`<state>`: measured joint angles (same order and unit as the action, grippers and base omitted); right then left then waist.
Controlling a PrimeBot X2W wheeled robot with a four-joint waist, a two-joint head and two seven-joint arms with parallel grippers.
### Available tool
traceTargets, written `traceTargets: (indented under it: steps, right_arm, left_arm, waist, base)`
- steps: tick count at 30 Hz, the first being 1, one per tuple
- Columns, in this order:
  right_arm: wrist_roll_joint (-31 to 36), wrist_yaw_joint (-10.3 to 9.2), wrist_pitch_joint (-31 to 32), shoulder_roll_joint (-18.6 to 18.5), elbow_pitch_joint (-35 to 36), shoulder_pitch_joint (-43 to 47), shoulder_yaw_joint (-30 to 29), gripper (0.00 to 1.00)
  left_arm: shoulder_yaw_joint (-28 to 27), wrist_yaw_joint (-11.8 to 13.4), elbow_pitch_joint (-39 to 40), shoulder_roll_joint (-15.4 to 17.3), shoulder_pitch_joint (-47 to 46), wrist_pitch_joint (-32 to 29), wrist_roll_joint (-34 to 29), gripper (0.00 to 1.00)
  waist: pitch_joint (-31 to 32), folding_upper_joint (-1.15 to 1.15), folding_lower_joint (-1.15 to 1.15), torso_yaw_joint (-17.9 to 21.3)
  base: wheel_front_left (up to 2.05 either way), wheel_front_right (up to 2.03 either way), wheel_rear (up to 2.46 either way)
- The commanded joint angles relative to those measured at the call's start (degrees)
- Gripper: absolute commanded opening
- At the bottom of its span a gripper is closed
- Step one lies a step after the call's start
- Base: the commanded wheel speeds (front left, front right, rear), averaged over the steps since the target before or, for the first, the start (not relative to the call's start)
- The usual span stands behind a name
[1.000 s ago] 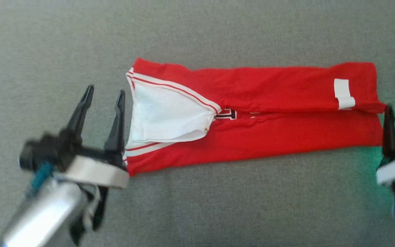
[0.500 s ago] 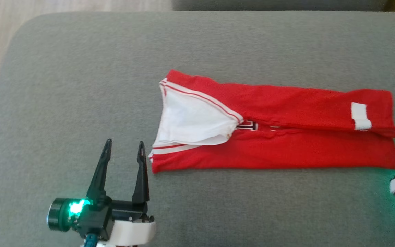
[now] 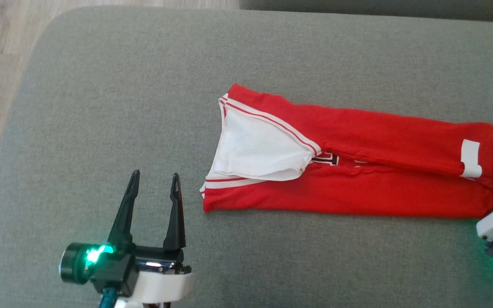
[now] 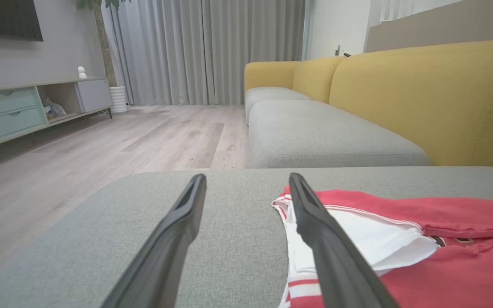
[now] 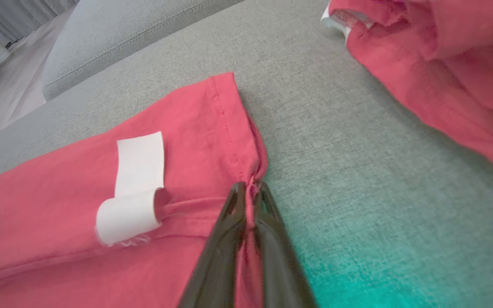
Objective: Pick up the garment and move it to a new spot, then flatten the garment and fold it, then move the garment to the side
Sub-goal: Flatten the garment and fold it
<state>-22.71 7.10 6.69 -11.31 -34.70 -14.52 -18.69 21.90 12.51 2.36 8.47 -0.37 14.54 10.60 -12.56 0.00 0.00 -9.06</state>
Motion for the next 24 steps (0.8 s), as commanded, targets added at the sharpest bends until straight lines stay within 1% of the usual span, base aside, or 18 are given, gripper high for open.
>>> traceTargets:
  steps: [1, 6, 7, 8, 12, 15, 17, 19, 22, 24]
  right_arm:
    - [-0.83, 0.39, 0.33, -0.32, 2.04, 1.58, 2.08, 0.00]
    - [-1.09, 0.39, -0.26, -2.95, 5.79, 3.16, 1.34, 0.00]
    - [-1.09, 0.39, -0.26, -2.95, 5.79, 3.16, 1.34, 0.00]
    - [-1.07, 0.39, 0.07, -3.92, 6.49, 3.21, 0.76, 0.00]
    - [-0.89, 0.39, 3.33, -8.00, 11.00, 2.71, -2.59, 0.00]
    - [-0.82, 0.39, 7.46, -9.77, 17.86, 2.09, -3.85, 0.00]
    - [-1.67, 0.39, 10.76, -9.40, 23.80, 1.60, -3.57, 0.00]
    - [-2.94, 0.39, 14.17, -8.06, 30.56, 1.09, -2.36, 0.00]
    - [-4.12, 0.39, 18.88, -4.71, 40.25, 0.21, 1.38, 0.00]
    - [-4.08, 0.39, 21.40, -1.87, 45.24, -0.53, 4.92, 0.00]
  left_arm:
    - [-3.14, -0.73, 1.49, -0.67, -0.05, 0.45, -0.89, 1.00]
    - [-4.74, -3.00, 1.08, -1.71, 0.96, 0.46, -2.31, 1.00]
    - [-4.74, -3.00, 1.08, -1.71, 0.96, 0.46, -2.31, 1.00]
    - [-4.83, -3.49, 0.93, -1.80, 1.09, 0.46, -2.69, 1.00]
    - [-5.29, -4.95, 0.43, -2.30, 1.42, 0.46, -3.78, 1.00]
    - [-5.69, -5.62, 0.29, -2.78, 1.50, 0.46, -4.29, 1.00]
    - [-5.85, -6.02, 0.18, -3.12, 1.54, 0.46, -4.54, 1.00]
    - [-5.93, -6.41, -0.05, -3.46, 1.63, 0.46, -4.72, 1.00]
    - [-5.97, -6.98, -0.64, -3.96, 1.75, 0.46, -4.76, 1.00]
    - [-5.87, -7.37, -0.98, -4.26, 1.57, 0.46, -4.82, 1.00]
  waist:
    - [0.97, 0.00, 0.00, 0.65]
    - [2.58, 0.00, 0.00, 2.28]
    - [2.58, 0.00, 0.00, 2.28]
    - [2.79, 0.00, 0.00, 2.60]
    - [3.57, 0.00, 0.00, 3.63]
    - [3.74, 0.00, 0.00, 4.09]
    - [3.76, 0.00, 0.00, 4.22]
    - [3.65, 0.00, 0.00, 4.23]
    - [3.38, 0.00, 0.00, 4.18]
    - [3.11, 0.00, 0.00, 3.95]
  base:
    - [0.00, 0.00, 0.00]
    - [0.00, 0.00, 0.00]
    - [0.00, 0.00, 0.00]
    - [0.00, 0.00, 0.00]
    - [0.00, 0.00, 0.00]
    - [0.00, 0.00, 0.00]
    - [0.00, 0.00, 0.00]
    - [0.00, 0.00, 0.00]
    - [0.00, 0.00, 0.00]
    - [0.00, 0.00, 0.00]
